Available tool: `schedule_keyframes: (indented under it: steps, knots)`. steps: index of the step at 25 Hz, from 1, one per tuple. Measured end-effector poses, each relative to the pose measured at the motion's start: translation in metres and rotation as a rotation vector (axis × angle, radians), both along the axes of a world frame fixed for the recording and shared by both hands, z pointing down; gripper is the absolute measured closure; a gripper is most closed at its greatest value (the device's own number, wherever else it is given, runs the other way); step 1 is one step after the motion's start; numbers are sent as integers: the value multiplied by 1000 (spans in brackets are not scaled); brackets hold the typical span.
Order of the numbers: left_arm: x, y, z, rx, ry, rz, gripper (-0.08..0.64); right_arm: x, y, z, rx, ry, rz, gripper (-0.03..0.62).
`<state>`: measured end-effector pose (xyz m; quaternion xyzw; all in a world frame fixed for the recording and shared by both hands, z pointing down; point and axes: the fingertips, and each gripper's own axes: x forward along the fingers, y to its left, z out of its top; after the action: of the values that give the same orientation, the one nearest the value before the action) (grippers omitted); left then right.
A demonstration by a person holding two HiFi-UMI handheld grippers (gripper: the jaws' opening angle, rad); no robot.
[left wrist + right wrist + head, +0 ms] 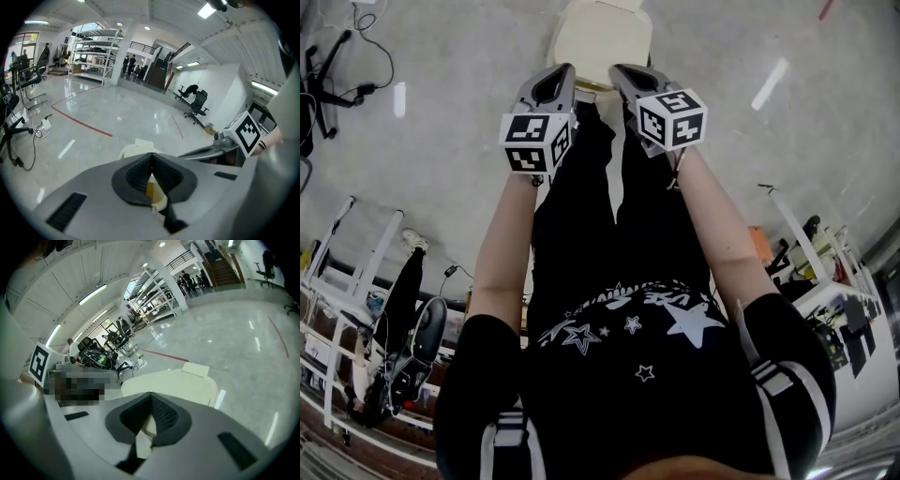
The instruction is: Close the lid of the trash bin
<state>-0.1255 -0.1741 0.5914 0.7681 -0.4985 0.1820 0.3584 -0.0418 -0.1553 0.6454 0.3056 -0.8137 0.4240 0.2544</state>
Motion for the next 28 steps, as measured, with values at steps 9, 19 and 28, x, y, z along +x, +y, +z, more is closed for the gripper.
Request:
schedule_keyframes:
  steps: [9, 19, 28]
  knots:
    - [-5, 40, 64, -69, -59, 124, 549, -13, 26, 38, 10, 35, 59, 586]
    - [-3, 60, 108, -138, -87, 187, 549, 1, 55, 74, -44, 142, 9, 586]
    - [-2, 71, 146, -217, -134, 225, 549, 4, 70, 111, -139, 152, 21, 586]
